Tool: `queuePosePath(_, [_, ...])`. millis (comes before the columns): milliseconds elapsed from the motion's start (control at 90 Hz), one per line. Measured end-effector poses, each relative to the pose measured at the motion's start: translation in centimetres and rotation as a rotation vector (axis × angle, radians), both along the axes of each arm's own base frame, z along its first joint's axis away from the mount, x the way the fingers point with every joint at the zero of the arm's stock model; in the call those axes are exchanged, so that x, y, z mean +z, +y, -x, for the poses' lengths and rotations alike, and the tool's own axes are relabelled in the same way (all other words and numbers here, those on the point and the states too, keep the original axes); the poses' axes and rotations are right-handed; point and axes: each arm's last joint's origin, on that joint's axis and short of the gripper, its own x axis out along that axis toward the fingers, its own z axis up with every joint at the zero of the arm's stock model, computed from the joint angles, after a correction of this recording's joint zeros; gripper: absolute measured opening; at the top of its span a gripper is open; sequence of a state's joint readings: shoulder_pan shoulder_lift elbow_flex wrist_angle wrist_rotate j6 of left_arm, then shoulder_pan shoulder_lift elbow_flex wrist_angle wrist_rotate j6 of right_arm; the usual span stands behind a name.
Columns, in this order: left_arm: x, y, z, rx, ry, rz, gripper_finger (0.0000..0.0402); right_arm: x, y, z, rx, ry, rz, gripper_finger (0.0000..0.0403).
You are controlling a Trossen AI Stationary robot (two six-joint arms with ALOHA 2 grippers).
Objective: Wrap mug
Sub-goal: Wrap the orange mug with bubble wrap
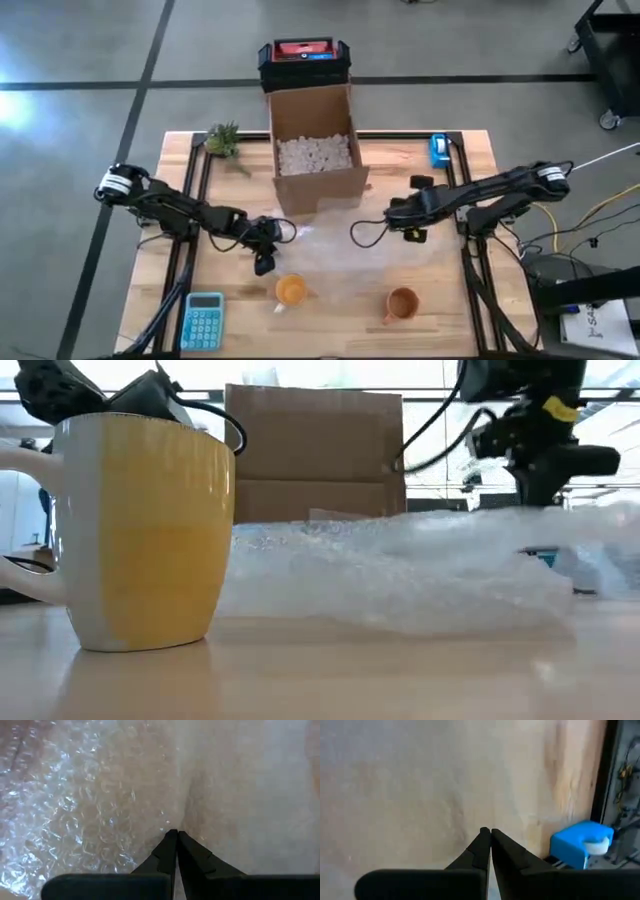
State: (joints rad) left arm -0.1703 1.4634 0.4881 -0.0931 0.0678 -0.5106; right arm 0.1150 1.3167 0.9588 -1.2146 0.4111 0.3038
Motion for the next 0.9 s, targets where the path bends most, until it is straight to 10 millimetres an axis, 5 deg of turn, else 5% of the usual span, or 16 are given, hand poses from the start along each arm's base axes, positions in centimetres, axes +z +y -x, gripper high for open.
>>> queuePosePath(200, [2.4, 0.2, 1.0, 0.007, -0.07, 0.004, 0.0, 1.9, 0.1, -0.5, -0.013, -0.345, -0.04, 0.0])
queuePosePath(378, [5.0, 0.6, 2.3, 0.079, -0.158, -0.015, 0.0, 1.6, 0.5, -2.5, 0.13, -0.587, -0.112, 0.0])
queuePosePath(700, [7.8, 0.8, 3.1, 0.073, -0.342, 0.005, 0.0, -4.0, 1.4, -7.2, 0.238, -0.671, -0.239, 0.0])
queuePosePath(900, [6.7, 0.9, 2.5, 0.124, -0.358, -0.045, 0.0, -7.5, 2.2, -9.2, 0.255, -0.566, -0.403, 0.0])
